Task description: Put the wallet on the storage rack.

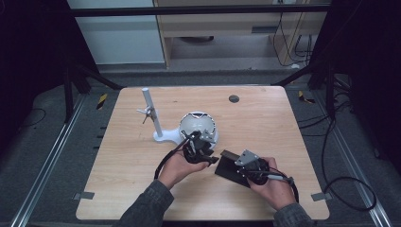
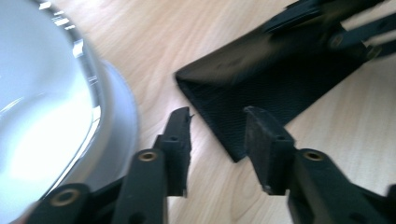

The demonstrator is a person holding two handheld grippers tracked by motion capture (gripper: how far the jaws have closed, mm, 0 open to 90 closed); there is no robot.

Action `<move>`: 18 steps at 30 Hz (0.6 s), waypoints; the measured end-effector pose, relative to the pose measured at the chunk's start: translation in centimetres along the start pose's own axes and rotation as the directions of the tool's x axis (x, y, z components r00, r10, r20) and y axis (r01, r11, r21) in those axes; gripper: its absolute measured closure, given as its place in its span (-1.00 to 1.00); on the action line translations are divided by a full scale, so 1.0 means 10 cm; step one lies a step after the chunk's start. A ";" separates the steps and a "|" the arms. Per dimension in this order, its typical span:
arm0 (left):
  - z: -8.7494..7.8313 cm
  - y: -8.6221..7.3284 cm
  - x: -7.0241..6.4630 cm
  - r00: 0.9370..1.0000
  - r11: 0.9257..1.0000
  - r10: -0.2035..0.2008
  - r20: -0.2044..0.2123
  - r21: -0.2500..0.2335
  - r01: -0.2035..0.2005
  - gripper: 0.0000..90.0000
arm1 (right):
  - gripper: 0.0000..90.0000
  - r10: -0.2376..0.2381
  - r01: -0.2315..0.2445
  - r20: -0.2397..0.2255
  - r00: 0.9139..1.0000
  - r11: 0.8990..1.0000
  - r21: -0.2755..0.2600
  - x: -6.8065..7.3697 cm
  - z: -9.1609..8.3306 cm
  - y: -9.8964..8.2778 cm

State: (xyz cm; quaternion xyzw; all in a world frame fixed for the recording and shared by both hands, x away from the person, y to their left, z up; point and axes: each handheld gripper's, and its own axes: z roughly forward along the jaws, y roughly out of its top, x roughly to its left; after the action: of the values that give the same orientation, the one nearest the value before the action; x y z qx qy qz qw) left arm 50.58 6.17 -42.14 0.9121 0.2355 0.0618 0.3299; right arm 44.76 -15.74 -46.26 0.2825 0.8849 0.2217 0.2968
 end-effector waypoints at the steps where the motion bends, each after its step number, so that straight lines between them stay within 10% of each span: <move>1: -0.03 -0.04 0.03 1.000 1.000 -0.007 -0.018 0.000 0.007 0.16 | 0.80 -0.001 0.001 -0.005 1.000 1.000 -0.012 -0.05 -0.04 0.02; 18: -0.13 -0.15 0.02 0.999 0.998 0.031 -0.007 -0.057 -0.031 -0.73 | 0.86 0.002 -0.006 -0.032 0.999 0.992 -0.122 -0.21 -0.31 0.03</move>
State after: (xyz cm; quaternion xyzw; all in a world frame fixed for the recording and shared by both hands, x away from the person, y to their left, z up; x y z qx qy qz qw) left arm 49.81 8.04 -42.07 0.9056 0.2204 0.0765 0.3543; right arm 44.23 -17.52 -42.95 0.2619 0.8737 0.2804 0.2991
